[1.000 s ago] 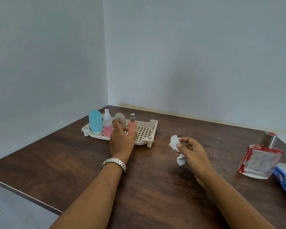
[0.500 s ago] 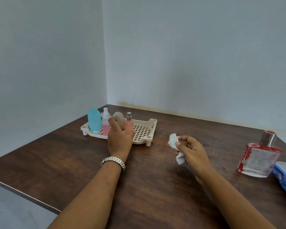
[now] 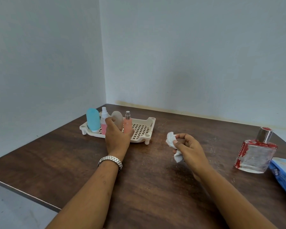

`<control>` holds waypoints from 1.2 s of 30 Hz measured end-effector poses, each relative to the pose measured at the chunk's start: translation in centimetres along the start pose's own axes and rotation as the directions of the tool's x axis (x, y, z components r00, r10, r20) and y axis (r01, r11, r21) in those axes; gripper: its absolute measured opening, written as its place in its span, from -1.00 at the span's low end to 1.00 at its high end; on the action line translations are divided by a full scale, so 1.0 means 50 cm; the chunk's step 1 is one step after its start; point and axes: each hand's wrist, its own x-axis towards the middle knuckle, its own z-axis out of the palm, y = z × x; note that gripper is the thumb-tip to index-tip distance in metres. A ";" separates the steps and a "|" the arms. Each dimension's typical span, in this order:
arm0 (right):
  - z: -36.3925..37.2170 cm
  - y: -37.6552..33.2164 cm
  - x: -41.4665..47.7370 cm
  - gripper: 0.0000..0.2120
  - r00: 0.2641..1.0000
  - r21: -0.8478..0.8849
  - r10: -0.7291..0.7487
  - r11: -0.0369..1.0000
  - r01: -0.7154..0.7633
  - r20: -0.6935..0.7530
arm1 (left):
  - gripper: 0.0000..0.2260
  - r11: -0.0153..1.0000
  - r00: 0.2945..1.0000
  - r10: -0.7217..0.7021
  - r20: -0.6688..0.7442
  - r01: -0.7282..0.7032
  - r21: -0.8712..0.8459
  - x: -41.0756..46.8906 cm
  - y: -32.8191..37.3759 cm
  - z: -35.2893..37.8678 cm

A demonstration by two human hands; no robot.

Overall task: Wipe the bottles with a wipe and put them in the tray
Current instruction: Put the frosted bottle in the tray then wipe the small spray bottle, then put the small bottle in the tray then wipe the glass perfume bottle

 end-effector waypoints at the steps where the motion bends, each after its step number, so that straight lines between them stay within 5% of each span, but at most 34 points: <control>1: -0.001 0.000 0.000 -0.85 1.000 -0.008 -0.001 1.000 0.001 -0.005 | -0.37 1.000 1.000 0.009 0.001 -0.009 0.000 -0.002 0.002 -0.002; 6: -0.010 -0.005 -0.003 -0.78 0.997 -0.028 -0.045 0.999 0.043 -0.063 | -0.41 0.997 0.995 0.081 -0.053 -0.081 -0.007 -0.017 0.013 -0.017; 12: -0.074 -0.078 -0.031 -0.76 0.935 0.002 -0.300 0.952 0.306 -0.189 | -0.51 0.983 0.987 0.161 0.006 -0.160 -0.090 -0.066 0.055 -0.017; 18: -0.255 -0.163 -0.036 -0.84 0.731 0.097 -0.372 0.855 0.510 -0.572 | -0.69 0.928 0.929 0.320 0.186 -0.268 -0.258 -0.149 0.149 0.048; 22: -0.365 -0.132 -0.031 -0.83 0.673 0.052 -0.282 0.901 0.431 -0.684 | -0.83 0.887 0.792 0.453 0.411 -0.351 -0.300 -0.212 0.230 0.109; 26: -0.391 -0.089 -0.025 -0.77 0.715 -0.069 -0.301 0.940 0.334 -0.631 | -0.84 0.881 0.695 0.469 0.545 -0.327 -0.342 -0.260 0.295 0.181; 31: -0.394 -0.070 -0.018 -0.70 0.773 -0.154 -0.316 0.948 0.278 -0.551 | -0.77 0.897 0.687 0.429 0.587 -0.244 -0.369 -0.286 0.339 0.244; 36: -0.428 -0.023 -0.007 -0.73 0.784 -0.452 -0.261 0.891 -0.028 -0.563 | -0.74 0.902 0.668 0.386 0.636 -0.128 -0.413 -0.294 0.387 0.280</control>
